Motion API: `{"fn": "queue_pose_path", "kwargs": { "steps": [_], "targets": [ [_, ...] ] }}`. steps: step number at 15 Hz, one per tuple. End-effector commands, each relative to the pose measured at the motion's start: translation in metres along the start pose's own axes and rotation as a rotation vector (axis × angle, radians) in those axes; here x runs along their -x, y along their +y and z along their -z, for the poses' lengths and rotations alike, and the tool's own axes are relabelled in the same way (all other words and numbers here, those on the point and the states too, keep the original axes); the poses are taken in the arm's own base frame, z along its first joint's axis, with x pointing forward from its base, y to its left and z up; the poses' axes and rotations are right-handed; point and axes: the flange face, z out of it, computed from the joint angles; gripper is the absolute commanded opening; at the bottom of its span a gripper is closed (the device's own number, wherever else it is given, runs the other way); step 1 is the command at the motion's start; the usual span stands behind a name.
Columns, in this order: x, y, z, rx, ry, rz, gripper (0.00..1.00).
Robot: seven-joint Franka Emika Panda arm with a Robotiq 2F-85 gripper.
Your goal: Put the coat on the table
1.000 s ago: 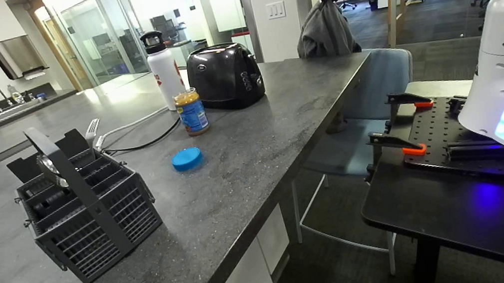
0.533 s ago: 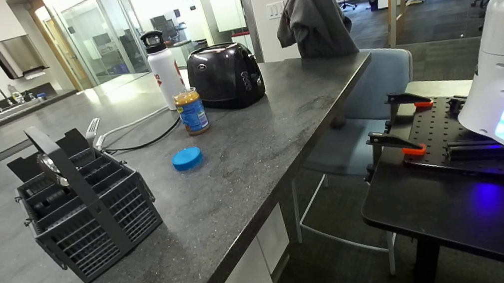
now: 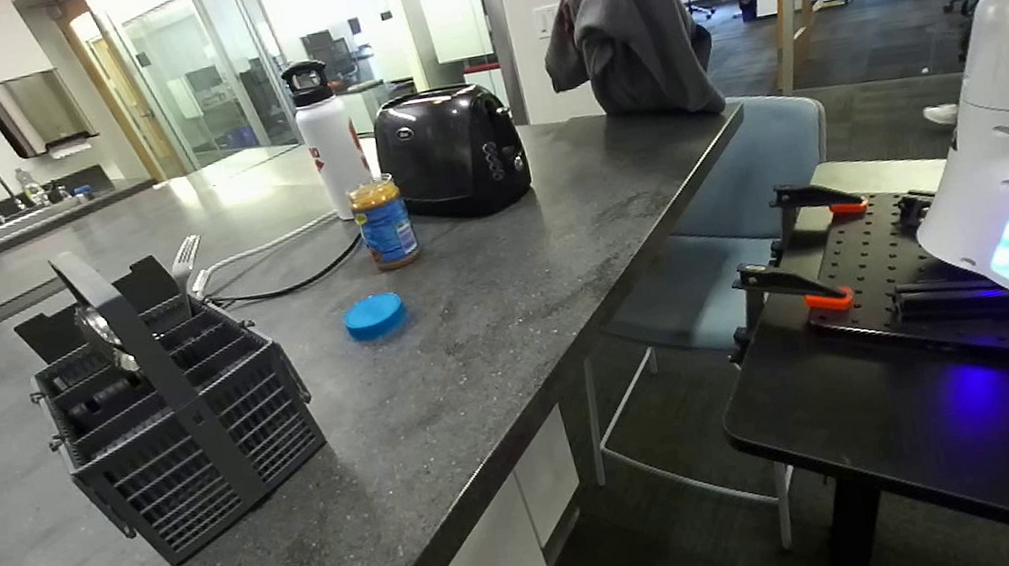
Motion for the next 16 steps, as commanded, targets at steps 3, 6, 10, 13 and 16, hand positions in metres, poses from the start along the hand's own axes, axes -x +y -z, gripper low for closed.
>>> {"fn": "queue_pose_path", "kwargs": {
  "steps": [3, 6, 10, 13, 16],
  "targets": [
    [-0.023, -0.044, 0.037, -0.095, 0.062, 0.038, 0.05],
    [-0.043, -0.083, 0.077, -0.185, 0.111, 0.109, 0.05],
    [-0.068, -0.143, 0.147, -0.297, 0.196, 0.198, 0.05],
    [-0.084, -0.17, 0.189, -0.334, 0.267, 0.218, 0.05],
    [-0.09, -0.166, 0.198, -0.317, 0.277, 0.178, 0.05]
  ]
}}
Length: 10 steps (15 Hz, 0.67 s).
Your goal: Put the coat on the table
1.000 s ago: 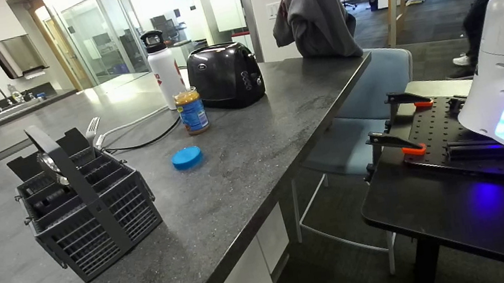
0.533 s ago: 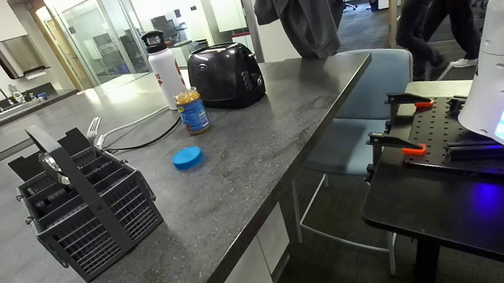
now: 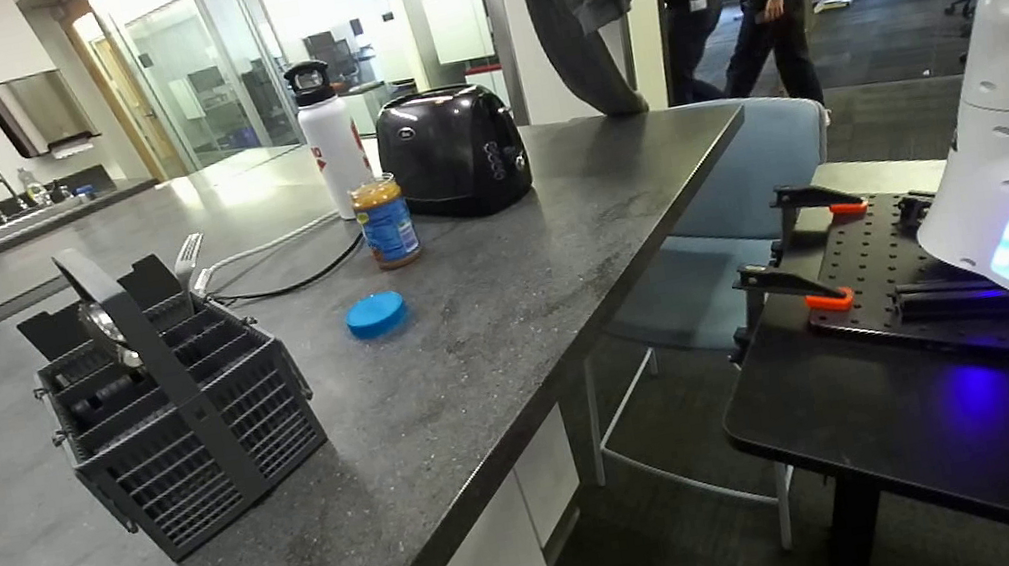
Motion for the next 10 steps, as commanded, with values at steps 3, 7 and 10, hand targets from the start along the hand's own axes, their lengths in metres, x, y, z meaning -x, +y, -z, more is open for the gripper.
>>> {"fn": "queue_pose_path", "kwargs": {
  "steps": [3, 7, 10],
  "targets": [
    [0.003, 0.026, -0.011, -0.015, -0.026, -0.105, 0.05],
    [0.039, 0.078, -0.048, 0.034, -0.111, -0.19, 0.05],
    [0.068, 0.114, -0.08, 0.056, -0.185, -0.249, 0.05]
  ]
}}
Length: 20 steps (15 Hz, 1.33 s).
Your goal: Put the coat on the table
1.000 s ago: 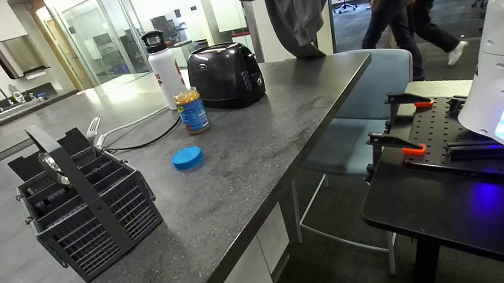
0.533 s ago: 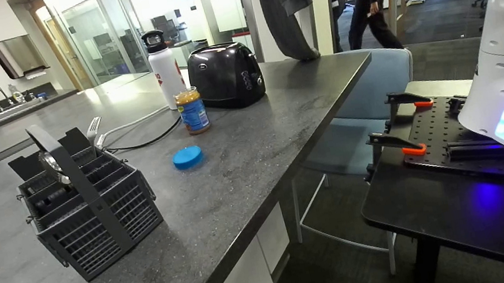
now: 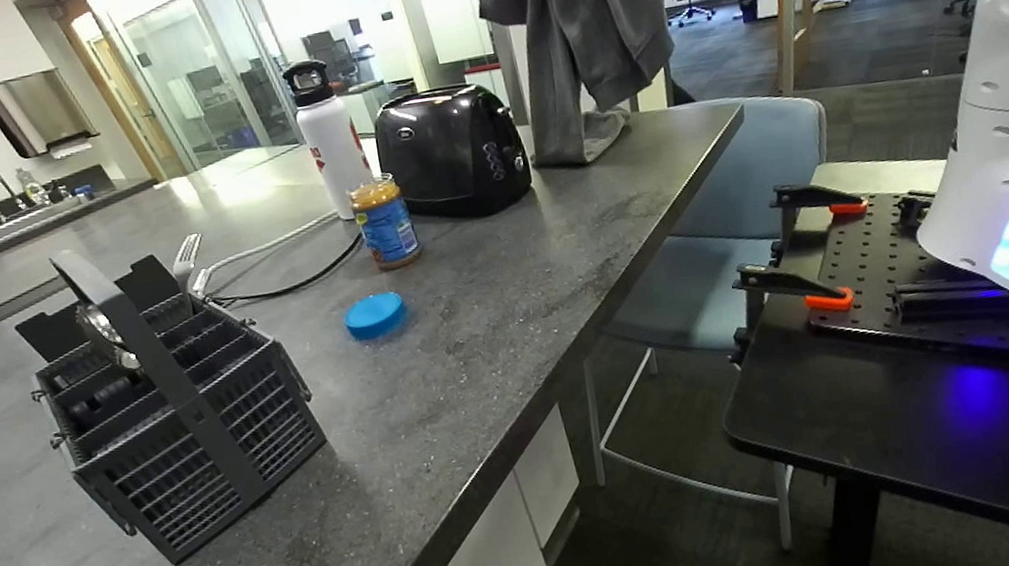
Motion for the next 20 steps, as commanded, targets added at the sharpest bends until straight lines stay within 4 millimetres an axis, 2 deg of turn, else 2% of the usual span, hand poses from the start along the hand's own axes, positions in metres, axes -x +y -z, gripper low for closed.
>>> {"fn": "queue_pose_path", "kwargs": {
  "steps": [1, 6, 11, 15, 17, 18, 20],
  "targets": [
    [0.011, 0.034, -0.032, 0.019, -0.067, -0.066, 0.05],
    [0.043, 0.098, -0.078, 0.078, -0.193, -0.175, 0.05],
    [0.079, 0.158, -0.107, 0.13, -0.289, -0.283, 0.05],
    [0.099, 0.19, -0.124, 0.184, -0.363, -0.349, 0.05],
    [0.105, 0.198, -0.129, 0.212, -0.398, -0.364, 0.05],
    [0.104, 0.196, -0.129, 0.222, -0.41, -0.366, 0.44],
    [0.098, 0.185, -0.124, 0.236, -0.416, -0.359, 0.51]
  ]
}}
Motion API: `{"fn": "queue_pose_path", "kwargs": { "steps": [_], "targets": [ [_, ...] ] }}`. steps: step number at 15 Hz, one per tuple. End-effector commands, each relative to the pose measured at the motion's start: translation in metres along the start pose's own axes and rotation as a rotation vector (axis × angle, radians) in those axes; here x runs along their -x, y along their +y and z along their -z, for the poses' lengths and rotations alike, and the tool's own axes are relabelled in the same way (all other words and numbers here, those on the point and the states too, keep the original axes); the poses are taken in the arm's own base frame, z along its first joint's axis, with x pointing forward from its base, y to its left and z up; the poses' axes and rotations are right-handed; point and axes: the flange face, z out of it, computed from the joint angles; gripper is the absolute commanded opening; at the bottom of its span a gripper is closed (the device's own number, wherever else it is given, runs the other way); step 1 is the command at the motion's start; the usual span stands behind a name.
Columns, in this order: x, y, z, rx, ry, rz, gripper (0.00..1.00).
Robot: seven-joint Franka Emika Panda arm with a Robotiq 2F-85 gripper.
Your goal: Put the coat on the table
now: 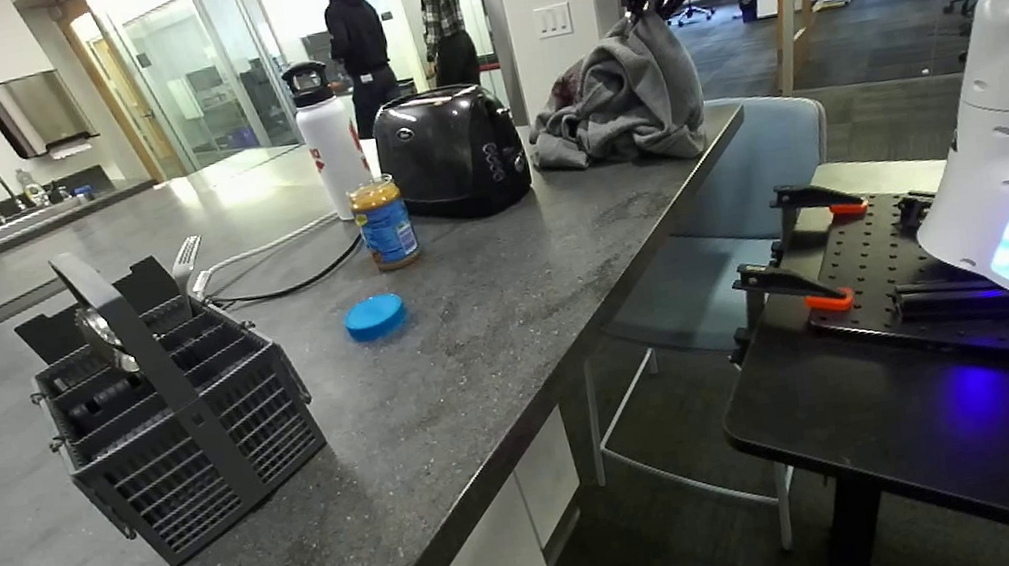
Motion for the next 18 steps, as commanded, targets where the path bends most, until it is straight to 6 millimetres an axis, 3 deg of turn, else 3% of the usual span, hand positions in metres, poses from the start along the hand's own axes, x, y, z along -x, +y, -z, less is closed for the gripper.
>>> {"fn": "queue_pose_path", "kwargs": {
  "steps": [1, 3, 6, 7, 10, 12, 15, 18],
  "targets": [
    [-0.005, -0.024, 0.023, 0.02, -0.013, -0.005, 0.6],
    [-0.003, -0.044, 0.048, 0.028, 0.008, 0.025, 0.76],
    [0.009, -0.076, 0.101, 0.037, 0.04, 0.093, 0.97],
    [0.015, -0.085, 0.119, 0.038, 0.04, 0.118, 1.0],
    [0.033, -0.104, 0.172, 0.09, 0.036, 0.171, 1.0],
    [0.041, -0.111, 0.194, 0.099, 0.039, 0.185, 1.0],
    [0.051, -0.117, 0.213, 0.107, 0.044, 0.201, 1.0],
    [0.053, -0.12, 0.219, 0.111, 0.056, 0.208, 1.0]
  ]
}}
